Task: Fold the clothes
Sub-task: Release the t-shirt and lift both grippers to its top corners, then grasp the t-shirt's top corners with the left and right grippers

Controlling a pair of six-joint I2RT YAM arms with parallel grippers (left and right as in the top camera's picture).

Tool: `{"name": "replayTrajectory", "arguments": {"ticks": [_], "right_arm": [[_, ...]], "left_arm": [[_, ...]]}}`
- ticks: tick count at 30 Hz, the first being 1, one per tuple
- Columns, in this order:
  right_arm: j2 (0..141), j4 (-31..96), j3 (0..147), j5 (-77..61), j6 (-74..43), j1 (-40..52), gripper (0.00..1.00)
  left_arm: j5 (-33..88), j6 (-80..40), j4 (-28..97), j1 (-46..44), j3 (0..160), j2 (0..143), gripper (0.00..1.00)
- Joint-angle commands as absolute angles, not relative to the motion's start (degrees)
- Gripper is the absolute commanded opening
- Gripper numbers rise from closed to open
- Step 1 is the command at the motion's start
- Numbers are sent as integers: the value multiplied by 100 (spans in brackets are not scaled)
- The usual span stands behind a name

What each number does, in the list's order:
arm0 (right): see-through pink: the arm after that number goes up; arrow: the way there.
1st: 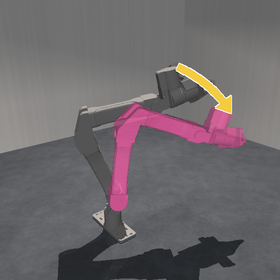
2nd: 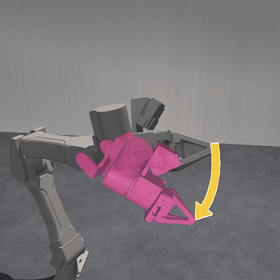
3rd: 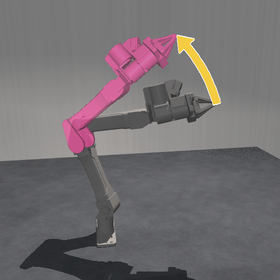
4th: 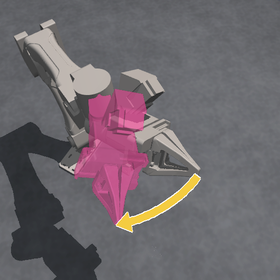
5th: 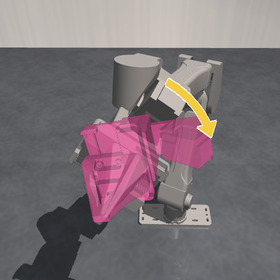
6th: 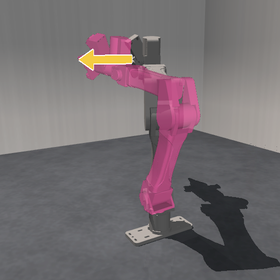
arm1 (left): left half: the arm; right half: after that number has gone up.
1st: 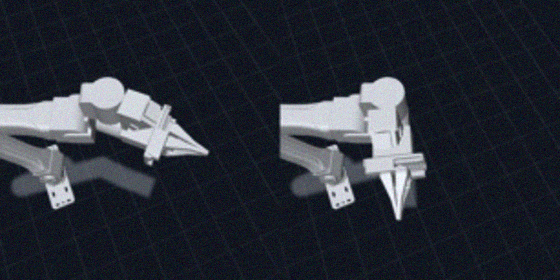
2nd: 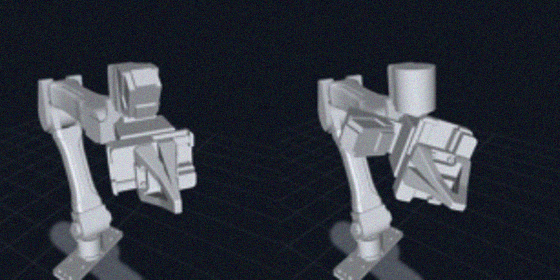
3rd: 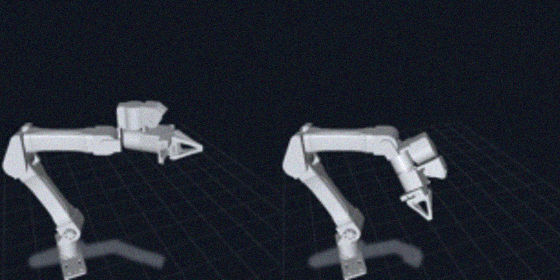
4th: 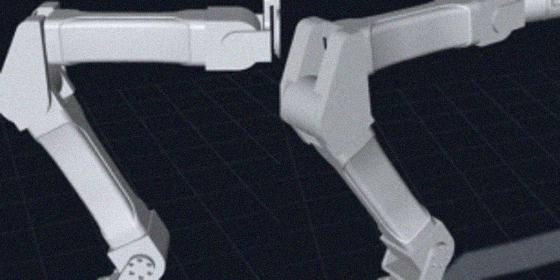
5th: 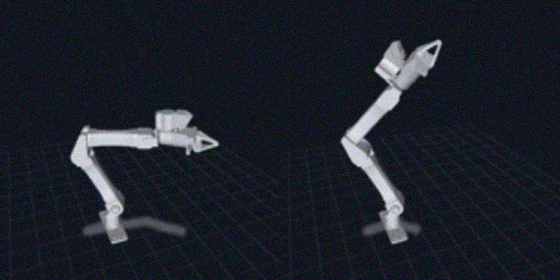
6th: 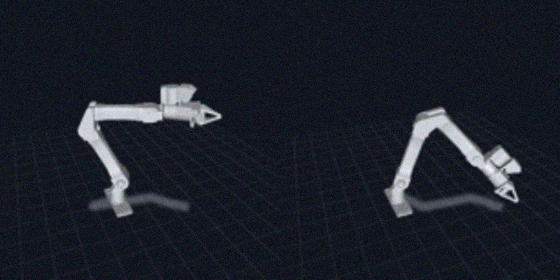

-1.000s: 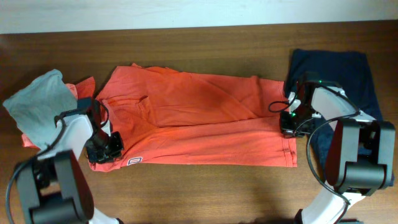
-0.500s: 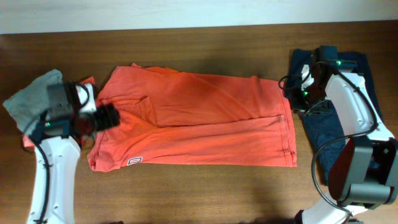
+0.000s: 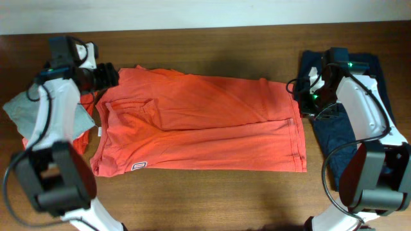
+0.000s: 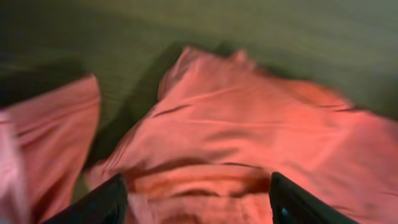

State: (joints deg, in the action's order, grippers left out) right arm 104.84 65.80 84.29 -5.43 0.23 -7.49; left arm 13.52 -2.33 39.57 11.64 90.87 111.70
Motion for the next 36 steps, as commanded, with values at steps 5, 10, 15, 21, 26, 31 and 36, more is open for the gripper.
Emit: {"name": "replayTrajectory", "arguments": {"ticks": [5, 10, 15, 21, 26, 31, 36], "right_arm": [[10420, 6654, 8495, -582, 43, -788, 25], [10425, 6731, 8493, -582, 40, -788, 25], [10425, 6801, 8493, -582, 40, -788, 26], [10425, 6827, 8493, -585, 38, -788, 26], [10425, 6825, 8493, -582, 38, -788, 26], [10425, 6823, 8493, -582, 40, -788, 25], [10425, 6740, 8493, -580, 40, -788, 24]], "left_arm": [[2025, 316, 3035, 1133, 9205, 12287, 72], [2014, 316, 2357, 1133, 9205, 12536, 72], [2014, 316, 1925, 1133, 9205, 12545, 72], [1887, 353, 1813, 1133, 9205, 12650, 72], [1890, 355, 1870, 1122, 9205, 12796, 72], [1933, 355, 1872, 1020, 9205, 13030, 56], [2349, 349, 2003, 982, 9273, 12949, 2]]}}
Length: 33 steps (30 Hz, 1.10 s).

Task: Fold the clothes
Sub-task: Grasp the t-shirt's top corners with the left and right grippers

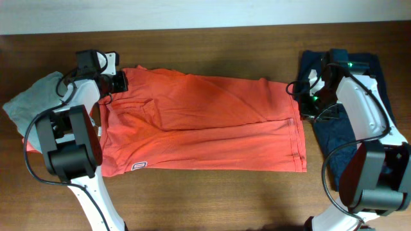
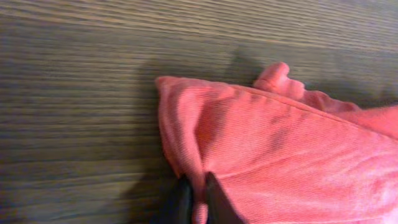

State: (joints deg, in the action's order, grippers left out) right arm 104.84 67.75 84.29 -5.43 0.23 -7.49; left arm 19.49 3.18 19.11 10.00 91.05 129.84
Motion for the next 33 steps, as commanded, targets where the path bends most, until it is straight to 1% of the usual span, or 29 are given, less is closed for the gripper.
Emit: {"name": "replayTrajectory", "arguments": {"ticks": [1, 3, 6, 8, 10, 12, 15, 22, 25, 33], "right_arm": [[10425, 6650, 8493, -582, 38, -788, 24], [10425, 6504, 8493, -582, 40, -788, 20], [10438, 6045, 8493, -580, 40, -788, 21], [10473, 5725, 8493, -582, 40, -788, 28], [10536, 5428, 8493, -582, 40, -788, 32], [10672, 5035, 8493, -600, 38, -788, 39], [10965, 4602, 8493, -698, 43, -788, 44], [11767, 3562, 8493, -1114, 172, -788, 46], [12064, 3197, 8493, -1356, 325, -788, 48], [12466, 2683, 8495, -1374, 427, -777, 51]], "left_arm": [[2449, 349, 2137, 993, 9325, 12890, 0], [2443, 351, 2346, 1020, 9395, 12781, 1], [2421, 351, 2648, 1109, 9448, 12475, 0], [2421, 349, 2803, 1164, 9448, 12320, 1], [2401, 351, 2980, 1210, 9448, 12197, 1], [2316, 351, 3197, 1236, 9448, 12125, 0], [2246, 353, 3430, 1243, 9443, 12125, 0], [2248, 353, 3632, 1243, 9443, 12125, 1], [2250, 353, 3719, 1243, 9443, 12125, 1], [2248, 353, 3837, 1243, 9443, 12125, 0]]}}
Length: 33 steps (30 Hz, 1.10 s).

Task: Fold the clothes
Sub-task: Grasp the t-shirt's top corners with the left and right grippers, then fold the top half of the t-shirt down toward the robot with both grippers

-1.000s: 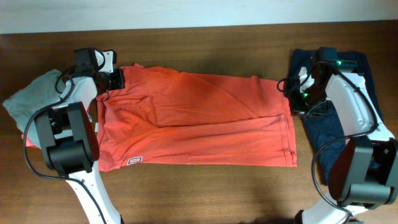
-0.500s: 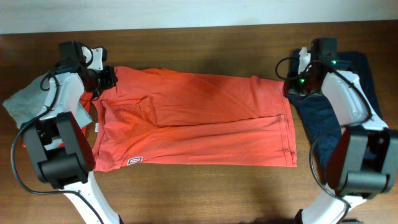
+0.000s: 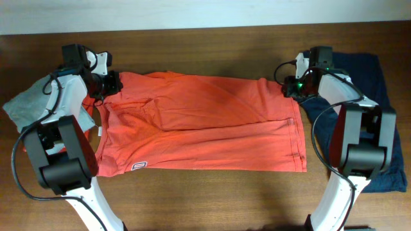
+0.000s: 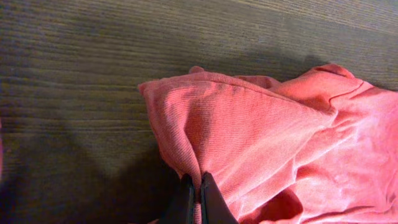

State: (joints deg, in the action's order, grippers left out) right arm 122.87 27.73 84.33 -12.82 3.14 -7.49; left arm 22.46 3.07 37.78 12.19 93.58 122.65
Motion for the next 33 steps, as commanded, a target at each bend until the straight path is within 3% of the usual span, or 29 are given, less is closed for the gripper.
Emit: {"name": "replayTrajectory", "arguments": {"ticks": [1, 4, 9, 10, 22, 33], "right_arm": [[12492, 2648, 8493, -1376, 427, -777, 51], [12580, 2613, 8493, -1376, 427, -777, 50], [12637, 2685, 8499, -1367, 425, -779, 7], [12637, 2718, 8514, -1350, 410, -790, 4], [12337, 4947, 10252, -989, 405, -978, 4], [12335, 7474, 10888, -484, 408, -989, 4]], "left_arm": [[2248, 355, 3850, 1243, 9443, 12125, 1], [2246, 353, 3848, 1243, 9443, 12125, 1], [2246, 355, 3868, 1243, 9443, 12125, 0], [2239, 355, 3870, 1243, 9443, 12125, 0], [1929, 353, 4241, 1308, 9448, 11321, 0], [1597, 353, 5874, 1367, 9445, 10829, 0]]}}
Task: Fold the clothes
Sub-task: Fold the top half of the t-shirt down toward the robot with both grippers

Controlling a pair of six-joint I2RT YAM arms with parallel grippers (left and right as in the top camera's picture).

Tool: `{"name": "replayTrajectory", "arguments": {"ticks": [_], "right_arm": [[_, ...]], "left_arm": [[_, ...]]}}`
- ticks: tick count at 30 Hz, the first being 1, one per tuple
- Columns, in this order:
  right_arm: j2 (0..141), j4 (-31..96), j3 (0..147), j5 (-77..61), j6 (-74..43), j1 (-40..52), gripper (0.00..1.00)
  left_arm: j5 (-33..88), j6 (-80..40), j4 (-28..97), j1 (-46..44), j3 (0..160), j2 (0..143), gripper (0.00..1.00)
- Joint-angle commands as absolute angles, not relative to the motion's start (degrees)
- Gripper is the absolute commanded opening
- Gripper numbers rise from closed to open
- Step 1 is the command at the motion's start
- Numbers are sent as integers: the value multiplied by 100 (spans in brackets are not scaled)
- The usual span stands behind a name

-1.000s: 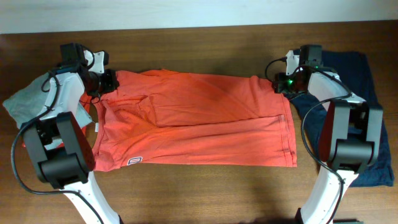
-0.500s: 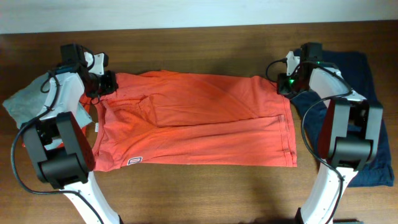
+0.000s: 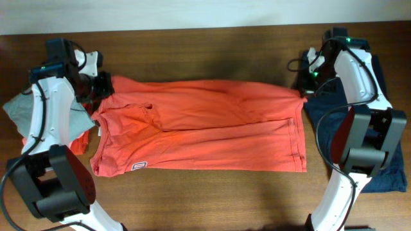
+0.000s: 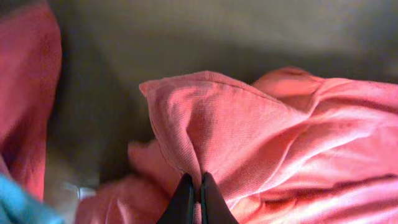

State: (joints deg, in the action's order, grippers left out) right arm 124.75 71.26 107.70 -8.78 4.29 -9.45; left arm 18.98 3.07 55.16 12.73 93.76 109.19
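An orange garment [image 3: 205,128] lies spread across the table, with a small white label near its lower left corner. My left gripper [image 3: 103,85] is shut on the garment's top left corner. In the left wrist view its fingertips [image 4: 200,177] pinch a fold of the orange cloth [image 4: 249,124], held above the blurred table. My right gripper [image 3: 304,83] is at the top right corner. That corner is drawn to a point at its fingers. The top edge runs nearly straight between the two grippers.
A grey cloth [image 3: 19,106] and a bit of orange cloth [image 3: 78,140] lie under the left arm at the table's left edge. A navy garment [image 3: 385,128] lies at the right edge beneath the right arm. Bare wood [image 3: 205,199] runs along the front.
My right gripper has moved to the right and the garment's top right corner has gone with it. The top edge is now straighter and sits lower. The left-held corner is off the table.
My left gripper was open over the garment's top left corner, the right one beside the right edge. Then the left was shut on that corner. Then the right gripper was at the top right corner. Now the top edge is stretched between both.
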Motion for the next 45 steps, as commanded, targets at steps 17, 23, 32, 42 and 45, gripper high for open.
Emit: {"name": "replayTrajectory", "arguments": {"ticks": [17, 23, 32, 42, 45], "right_arm": [[12335, 9072, 10787, -130, 405, -1085, 4], [12335, 9063, 10267, -320, 408, -1085, 4], [12335, 9070, 9719, -316, 408, -1085, 28], [12335, 9006, 9692, -318, 408, -1094, 29], [12335, 8947, 9692, -322, 408, -1090, 29]], "left_arm": [[867, 353, 7808, 1378, 9432, 10829, 1], [698, 353, 7832, 1378, 9286, 10829, 1], [495, 353, 8237, 1378, 9282, 10829, 17], [773, 355, 7946, 1361, 9284, 10829, 13], [1177, 364, 7596, 1341, 9284, 10829, 11]]}}
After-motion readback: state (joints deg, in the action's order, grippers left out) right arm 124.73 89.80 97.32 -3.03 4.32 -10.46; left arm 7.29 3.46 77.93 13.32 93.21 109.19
